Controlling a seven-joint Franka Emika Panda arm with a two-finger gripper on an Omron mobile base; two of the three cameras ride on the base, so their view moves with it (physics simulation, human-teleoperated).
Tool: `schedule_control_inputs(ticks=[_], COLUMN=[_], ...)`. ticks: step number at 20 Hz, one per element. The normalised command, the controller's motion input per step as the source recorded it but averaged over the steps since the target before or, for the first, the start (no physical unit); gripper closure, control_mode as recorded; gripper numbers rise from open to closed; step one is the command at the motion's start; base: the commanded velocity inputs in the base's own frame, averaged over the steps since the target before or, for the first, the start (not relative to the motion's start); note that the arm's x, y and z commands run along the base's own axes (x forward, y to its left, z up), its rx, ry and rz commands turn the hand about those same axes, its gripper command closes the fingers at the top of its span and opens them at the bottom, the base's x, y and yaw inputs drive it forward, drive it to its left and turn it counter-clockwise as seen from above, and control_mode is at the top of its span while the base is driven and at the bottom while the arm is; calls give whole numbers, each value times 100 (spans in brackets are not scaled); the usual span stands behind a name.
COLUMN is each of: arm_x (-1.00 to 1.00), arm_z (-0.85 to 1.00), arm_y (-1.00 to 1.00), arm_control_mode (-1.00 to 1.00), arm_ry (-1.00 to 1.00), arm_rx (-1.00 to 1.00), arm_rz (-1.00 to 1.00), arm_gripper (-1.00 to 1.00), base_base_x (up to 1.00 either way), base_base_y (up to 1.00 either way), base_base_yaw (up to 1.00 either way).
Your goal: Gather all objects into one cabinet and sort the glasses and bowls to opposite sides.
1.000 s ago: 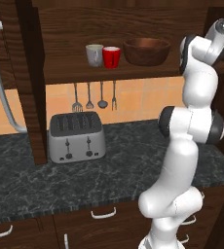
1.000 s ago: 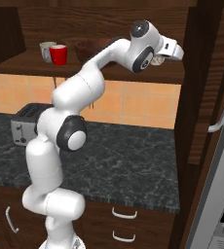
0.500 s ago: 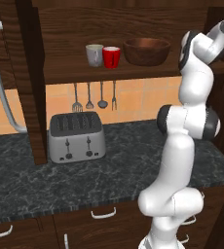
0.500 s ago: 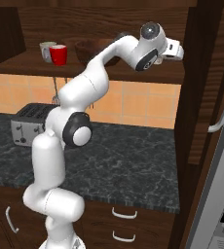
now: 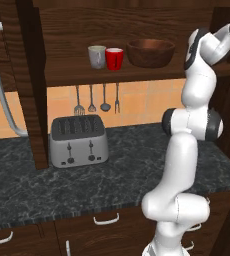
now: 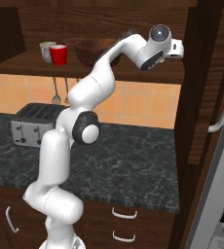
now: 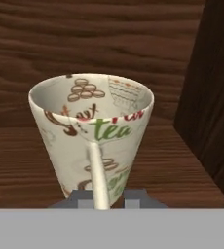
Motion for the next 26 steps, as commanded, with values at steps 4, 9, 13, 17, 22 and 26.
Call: schedule_control_inputs(ticks=[4, 9, 13, 17, 22, 26], arm_x=[-7, -71, -100, -100, -100, -100], arm_z=[-4, -3, -47, -100, -100, -53], arm_y=[44, 61, 71, 86, 92, 86], arm_control_mode=[-100, -100, -100, -100, -100, -100], arm_ry=[-10, -12, -15, -33, -43, -42], arm_rx=[-10, -21, -26, -40, -41, -12], arm_rz=[0, 0, 0, 3, 2, 0], arm_gripper=[100, 100, 100, 100, 100, 100], base_base_x=[0, 0, 0, 0, 0, 0], base_base_y=[0, 0, 0, 0, 0, 0], base_base_yaw=[0, 0, 0, 0, 0, 0])
